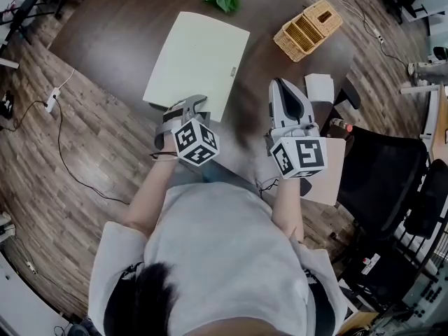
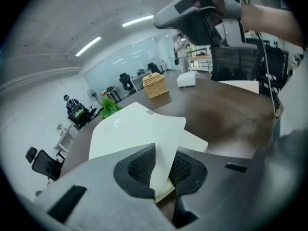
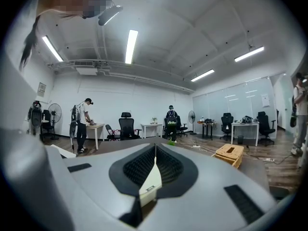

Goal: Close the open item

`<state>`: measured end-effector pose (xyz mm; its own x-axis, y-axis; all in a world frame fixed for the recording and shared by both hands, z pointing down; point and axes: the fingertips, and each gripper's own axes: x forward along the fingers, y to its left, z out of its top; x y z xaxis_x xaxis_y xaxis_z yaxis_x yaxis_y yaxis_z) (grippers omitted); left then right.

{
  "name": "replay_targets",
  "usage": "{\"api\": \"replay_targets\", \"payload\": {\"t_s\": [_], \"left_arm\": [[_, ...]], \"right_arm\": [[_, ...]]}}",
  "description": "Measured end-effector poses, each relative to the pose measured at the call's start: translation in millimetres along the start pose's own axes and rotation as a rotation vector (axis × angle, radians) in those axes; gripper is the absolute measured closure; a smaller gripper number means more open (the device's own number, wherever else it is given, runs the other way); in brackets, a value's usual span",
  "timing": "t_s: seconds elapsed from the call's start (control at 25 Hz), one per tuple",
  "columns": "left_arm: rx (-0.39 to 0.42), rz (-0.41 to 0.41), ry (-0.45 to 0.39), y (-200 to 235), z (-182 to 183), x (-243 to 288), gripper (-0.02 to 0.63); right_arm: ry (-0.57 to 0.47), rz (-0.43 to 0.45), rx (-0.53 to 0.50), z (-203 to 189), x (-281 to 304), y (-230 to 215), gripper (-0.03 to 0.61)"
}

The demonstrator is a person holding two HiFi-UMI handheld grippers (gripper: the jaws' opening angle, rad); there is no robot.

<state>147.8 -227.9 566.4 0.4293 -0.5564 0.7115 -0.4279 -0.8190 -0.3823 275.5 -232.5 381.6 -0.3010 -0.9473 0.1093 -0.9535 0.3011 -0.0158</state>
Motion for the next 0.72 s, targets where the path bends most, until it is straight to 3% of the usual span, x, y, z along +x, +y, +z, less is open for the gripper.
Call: {"api": "replay_targets", "payload": {"t_s": [0.12, 0.32, 0.72], "left_arm": [[0.107, 0.005, 0.05, -5, 0, 2, 0.591], [0.21, -0.031, 0.107, -8, 0, 4, 0.581], [0.206, -0.119, 0.108, -13, 2, -5, 0.5]], "right_arm": [[0.008, 0.016, 0.002, -5, -1, 1, 0.565], [0.025, 0.046, 0.006, -16, 6, 6, 0.565], [0.077, 0.097, 0.007, -39, 22, 12, 0.565]]}}
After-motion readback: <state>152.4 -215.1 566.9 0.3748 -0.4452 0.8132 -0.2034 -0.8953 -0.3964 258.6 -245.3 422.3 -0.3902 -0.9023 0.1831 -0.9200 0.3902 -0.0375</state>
